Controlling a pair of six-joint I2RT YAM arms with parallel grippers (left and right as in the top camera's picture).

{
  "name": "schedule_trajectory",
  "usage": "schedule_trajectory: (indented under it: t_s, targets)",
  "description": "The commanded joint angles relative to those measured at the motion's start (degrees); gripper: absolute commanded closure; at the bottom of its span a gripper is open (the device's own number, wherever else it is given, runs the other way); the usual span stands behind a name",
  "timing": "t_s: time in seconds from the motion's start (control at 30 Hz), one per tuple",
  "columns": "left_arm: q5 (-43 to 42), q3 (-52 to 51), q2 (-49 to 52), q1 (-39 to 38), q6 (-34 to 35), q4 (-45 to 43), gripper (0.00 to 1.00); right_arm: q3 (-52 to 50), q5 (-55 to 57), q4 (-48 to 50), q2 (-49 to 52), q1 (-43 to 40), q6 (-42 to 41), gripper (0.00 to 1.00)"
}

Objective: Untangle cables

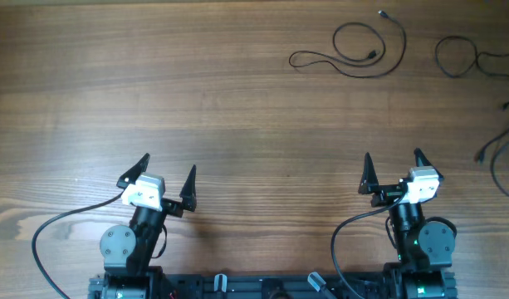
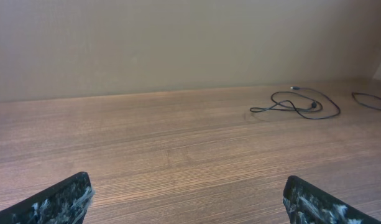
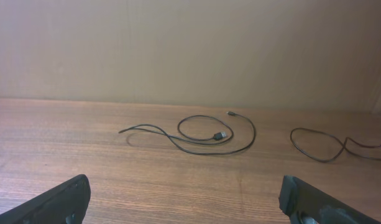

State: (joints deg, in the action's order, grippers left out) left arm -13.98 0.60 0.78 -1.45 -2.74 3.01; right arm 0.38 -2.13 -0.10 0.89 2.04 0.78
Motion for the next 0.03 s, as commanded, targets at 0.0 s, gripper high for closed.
schedule_trajectory:
  t_s: [0.0]
  targets:
    - [0.57, -0.26, -0.5, -0.2, -0.92, 0.26, 0.0, -0.09, -0.74, 0.13, -0.68, -0.07, 0.57, 0.0]
